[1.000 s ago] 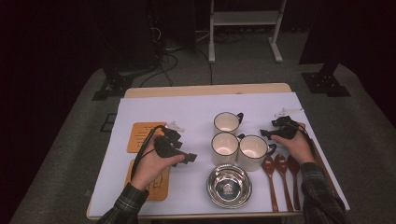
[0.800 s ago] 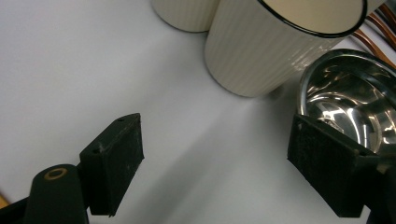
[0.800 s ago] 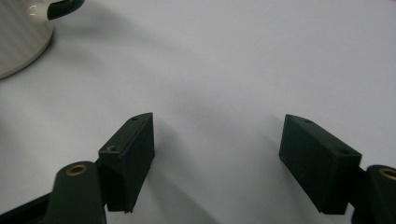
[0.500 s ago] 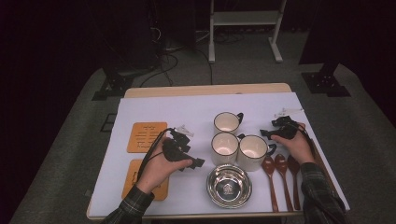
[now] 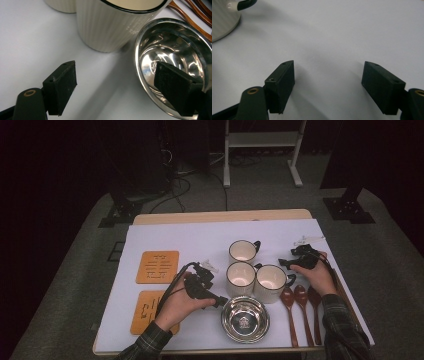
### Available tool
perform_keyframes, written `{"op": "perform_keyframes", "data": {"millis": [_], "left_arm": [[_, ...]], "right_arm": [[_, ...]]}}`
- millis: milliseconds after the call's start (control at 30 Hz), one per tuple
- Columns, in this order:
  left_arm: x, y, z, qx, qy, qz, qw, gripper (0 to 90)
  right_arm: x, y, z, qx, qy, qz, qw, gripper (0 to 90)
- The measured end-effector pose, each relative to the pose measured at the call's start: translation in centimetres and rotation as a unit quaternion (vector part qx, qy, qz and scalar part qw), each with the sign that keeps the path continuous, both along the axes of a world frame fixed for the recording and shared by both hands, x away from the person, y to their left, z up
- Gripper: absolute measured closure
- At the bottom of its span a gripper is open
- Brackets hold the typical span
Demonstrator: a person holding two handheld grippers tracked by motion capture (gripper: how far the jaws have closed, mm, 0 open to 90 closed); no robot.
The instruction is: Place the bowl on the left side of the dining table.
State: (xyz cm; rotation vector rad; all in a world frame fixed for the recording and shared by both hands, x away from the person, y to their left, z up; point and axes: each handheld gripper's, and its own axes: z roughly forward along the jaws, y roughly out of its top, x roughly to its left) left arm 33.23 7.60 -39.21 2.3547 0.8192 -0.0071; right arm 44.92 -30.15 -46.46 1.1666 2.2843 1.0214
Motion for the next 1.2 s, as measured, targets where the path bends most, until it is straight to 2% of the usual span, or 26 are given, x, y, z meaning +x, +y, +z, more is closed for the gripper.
{"op": "perform_keyframes", "data": {"millis": [267, 533, 800, 867, 1200], "left_arm": [[-0.3, -1.1, -0.5, 0.017, 0.001, -0.011, 0.9998, 18.3], [-0.3, -1.8, -1.0, 0.023, 0.007, -0.007, 0.9997, 18.2], [-0.3, -2.4, -1.6, 0.035, 0.004, -0.006, 0.9994, 18.2], [-0.4, -2.5, -1.6, 0.04, 0.002, -0.007, 0.9992, 21.1], [-0.5, -3.3, -2.2, 0.055, 0.009, -0.015, 0.9983, 23.3]], "right_arm": [[0.0, 0.0, 0.0, 0.0, 0.0, 0.0, 1.0, 25.0], [0.0, 0.0, 0.0, 0.0, 0.0, 0.0, 1.0, 25.0], [0.0, 0.0, 0.0, 0.0, 0.0, 0.0, 1.0, 25.0], [0.0, 0.0, 0.0, 0.0, 0.0, 0.0, 1.0, 25.0], [0.0, 0.0, 0.0, 0.0, 0.0, 0.0, 1.0, 25.0]]}}
